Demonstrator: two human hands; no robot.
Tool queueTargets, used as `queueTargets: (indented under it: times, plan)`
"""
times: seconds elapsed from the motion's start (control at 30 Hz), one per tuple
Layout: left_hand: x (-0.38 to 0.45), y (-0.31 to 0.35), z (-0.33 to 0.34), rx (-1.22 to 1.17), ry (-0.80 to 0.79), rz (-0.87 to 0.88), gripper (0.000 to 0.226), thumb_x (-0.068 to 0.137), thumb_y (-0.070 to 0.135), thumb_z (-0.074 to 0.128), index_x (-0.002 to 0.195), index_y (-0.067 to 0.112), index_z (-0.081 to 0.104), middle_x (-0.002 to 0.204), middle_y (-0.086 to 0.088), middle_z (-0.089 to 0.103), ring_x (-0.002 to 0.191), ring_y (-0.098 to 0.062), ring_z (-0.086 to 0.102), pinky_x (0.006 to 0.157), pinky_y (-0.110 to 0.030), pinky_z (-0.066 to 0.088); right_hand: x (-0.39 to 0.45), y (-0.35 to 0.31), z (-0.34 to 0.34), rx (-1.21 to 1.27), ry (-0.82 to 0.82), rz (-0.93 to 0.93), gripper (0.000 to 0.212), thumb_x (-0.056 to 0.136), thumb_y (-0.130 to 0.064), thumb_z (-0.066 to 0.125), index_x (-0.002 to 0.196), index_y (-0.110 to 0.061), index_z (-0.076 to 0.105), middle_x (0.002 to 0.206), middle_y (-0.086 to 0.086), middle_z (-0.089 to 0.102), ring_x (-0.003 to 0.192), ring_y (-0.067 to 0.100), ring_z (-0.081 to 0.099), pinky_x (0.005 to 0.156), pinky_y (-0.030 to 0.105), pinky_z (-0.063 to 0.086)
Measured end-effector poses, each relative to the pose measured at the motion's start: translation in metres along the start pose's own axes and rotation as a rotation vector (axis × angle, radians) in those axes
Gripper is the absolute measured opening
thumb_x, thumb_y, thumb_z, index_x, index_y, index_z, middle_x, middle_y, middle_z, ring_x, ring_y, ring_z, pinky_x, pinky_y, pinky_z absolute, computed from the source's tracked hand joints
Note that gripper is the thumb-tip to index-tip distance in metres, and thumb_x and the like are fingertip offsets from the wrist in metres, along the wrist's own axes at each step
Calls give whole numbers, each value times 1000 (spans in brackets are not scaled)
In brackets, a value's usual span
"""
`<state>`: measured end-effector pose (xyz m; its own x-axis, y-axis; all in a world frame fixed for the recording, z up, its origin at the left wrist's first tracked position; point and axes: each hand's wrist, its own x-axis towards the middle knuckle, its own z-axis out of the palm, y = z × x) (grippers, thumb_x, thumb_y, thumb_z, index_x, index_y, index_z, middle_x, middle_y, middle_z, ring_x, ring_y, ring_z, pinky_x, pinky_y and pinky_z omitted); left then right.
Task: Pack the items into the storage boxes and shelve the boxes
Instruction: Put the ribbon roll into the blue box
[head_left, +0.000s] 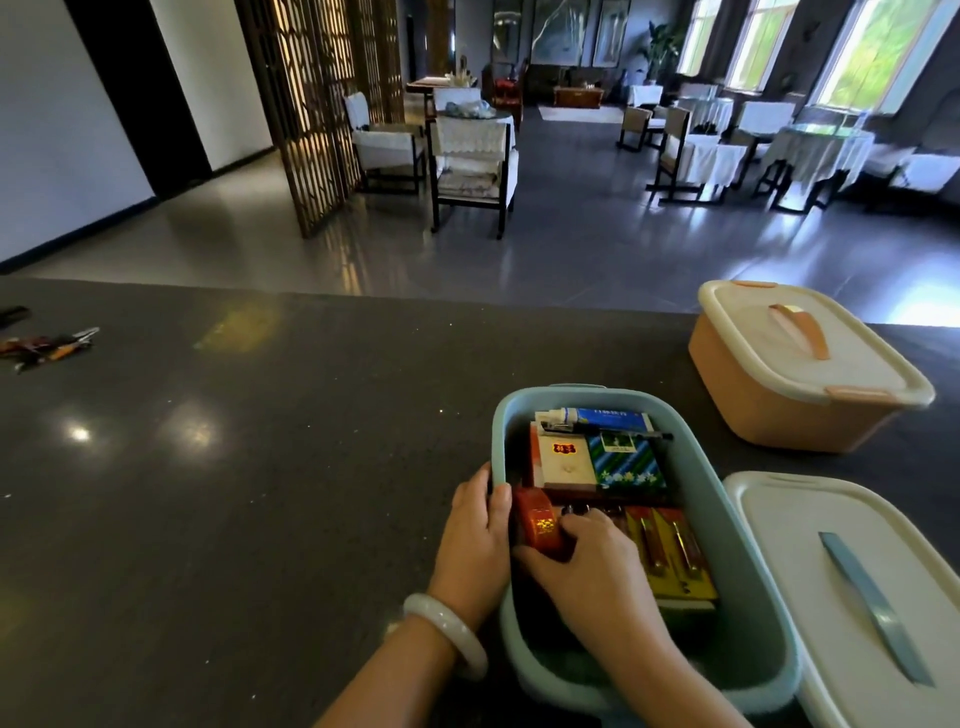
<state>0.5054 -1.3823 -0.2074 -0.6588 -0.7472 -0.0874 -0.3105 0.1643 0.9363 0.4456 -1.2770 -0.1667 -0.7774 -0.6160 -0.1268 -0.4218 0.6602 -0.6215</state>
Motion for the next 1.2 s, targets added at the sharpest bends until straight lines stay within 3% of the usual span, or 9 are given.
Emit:
queueTargets:
  times: [0.1,0.17,0.33,0.47,0.6,0.77,0.97,1.2]
  plan:
    - [1,-2,0,-12,3,-2,42,100,44,35,140,31,39,130,6,49,109,-7,56,95,-31,49,2,0,-1,30,-66,48,32,81,-42,69,110,-28,61,105,-12,55,90,2,55,79,18,48]
    - [0,-2,1,-28,7,-3,41,100,43,35,139,32,39,129,5,49,108,-8,57,95,-37,50,3,1,-3,68,-140,58,25,83,-41,68,105,-30,65,100,-13,61,86,1,59,73,16,49]
    - [0,-2,1,-36,13,10,40,100,43,35,138,34,38,130,5,48,106,-8,57,94,-36,51,2,4,-2,186,-215,109,17,87,-37,64,103,-33,68,90,-12,68,77,-1,63,63,13,48]
    - [0,-1,-1,-34,-1,17,42,100,43,35,140,32,36,131,5,47,107,-9,57,94,-35,51,5,4,-1,181,-278,129,12,90,-33,61,102,-32,65,77,-7,68,53,-4,61,46,10,42]
    - [-1,0,-3,-36,-13,17,45,99,43,35,143,30,35,134,3,47,113,-12,56,96,-38,50,11,4,5,94,-395,134,37,94,-29,56,131,-28,50,108,-4,65,82,2,64,64,15,52]
    - [-2,1,-3,-51,-20,29,47,99,42,36,144,28,35,137,3,45,117,-11,53,99,-40,48,14,8,3,181,-408,153,37,95,-28,54,131,-27,46,79,0,67,43,1,53,42,14,41]
    - [-2,1,-4,-58,-25,35,43,100,41,36,141,30,38,133,3,47,114,-11,55,97,-39,50,13,7,1,213,-414,142,35,96,-28,53,131,-28,46,69,0,69,41,2,56,40,15,42]
    - [-2,-1,-3,-31,-23,32,45,99,43,36,142,29,36,134,4,47,115,-11,55,97,-40,49,11,7,-1,260,-426,139,29,95,-27,53,125,-26,50,75,1,72,46,4,59,43,16,44]
